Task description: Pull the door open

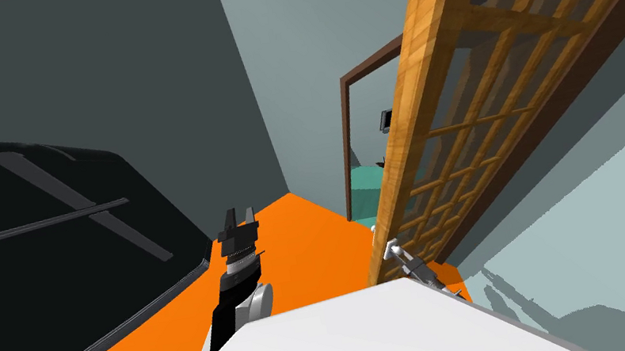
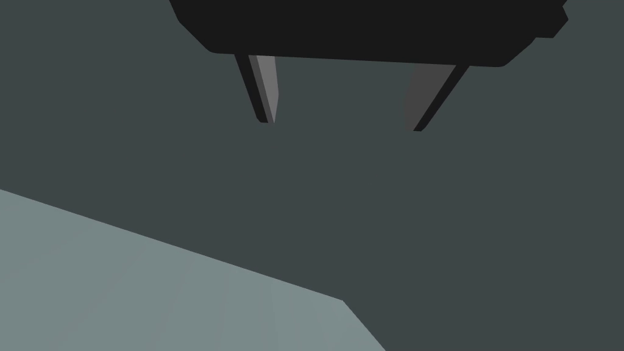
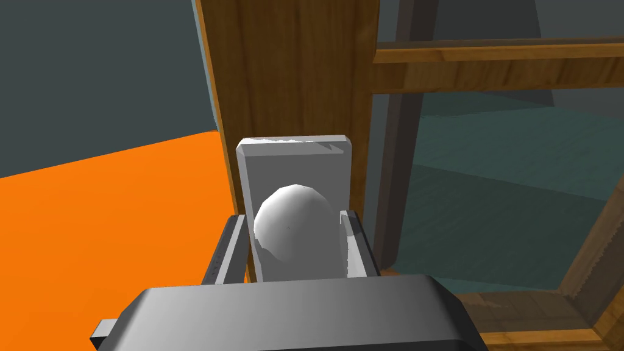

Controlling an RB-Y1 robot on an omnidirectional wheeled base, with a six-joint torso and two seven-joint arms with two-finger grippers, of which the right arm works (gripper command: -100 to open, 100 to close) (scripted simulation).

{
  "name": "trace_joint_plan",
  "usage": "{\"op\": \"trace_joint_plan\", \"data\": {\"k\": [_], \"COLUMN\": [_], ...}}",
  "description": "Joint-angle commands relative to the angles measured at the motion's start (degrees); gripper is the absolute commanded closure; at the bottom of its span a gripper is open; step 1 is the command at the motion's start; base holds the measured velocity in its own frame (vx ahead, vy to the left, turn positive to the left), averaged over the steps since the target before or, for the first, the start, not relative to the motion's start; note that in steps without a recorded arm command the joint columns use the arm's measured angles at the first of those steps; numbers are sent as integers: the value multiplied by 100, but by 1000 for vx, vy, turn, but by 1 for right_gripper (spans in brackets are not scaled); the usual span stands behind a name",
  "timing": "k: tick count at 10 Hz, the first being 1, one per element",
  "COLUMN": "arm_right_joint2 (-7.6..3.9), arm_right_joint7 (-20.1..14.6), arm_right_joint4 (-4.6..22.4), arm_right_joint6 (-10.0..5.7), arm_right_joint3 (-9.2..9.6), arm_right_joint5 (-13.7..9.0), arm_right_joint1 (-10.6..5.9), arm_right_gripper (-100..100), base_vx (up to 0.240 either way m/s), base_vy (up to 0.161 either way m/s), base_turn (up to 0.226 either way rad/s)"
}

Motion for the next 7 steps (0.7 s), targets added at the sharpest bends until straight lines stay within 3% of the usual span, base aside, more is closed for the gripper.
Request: {"op": "trace_joint_plan", "data": {"k": [1,2,3,4,6,7], "arm_right_joint2": [-6,-6,16,16,37,37], "arm_right_joint7": [63,63,29,29,-7,-7], "arm_right_joint4": [-286,-148,-135,-135,72,72], "arm_right_joint6": [102,102,-136,-136,-384,-384], "arm_right_joint3": [61,61,106,106,153,153], "arm_right_joint5": [36,36,81,81,128,128], "arm_right_joint1": [214,214,236,236,258,258], "arm_right_gripper": [100,100,100,100,100,100], "base_vx": [0,0,6,6,0,8], "base_vy": [7,0,4,15,14,2], "base_turn": [1,0,14,13,14,5]}}
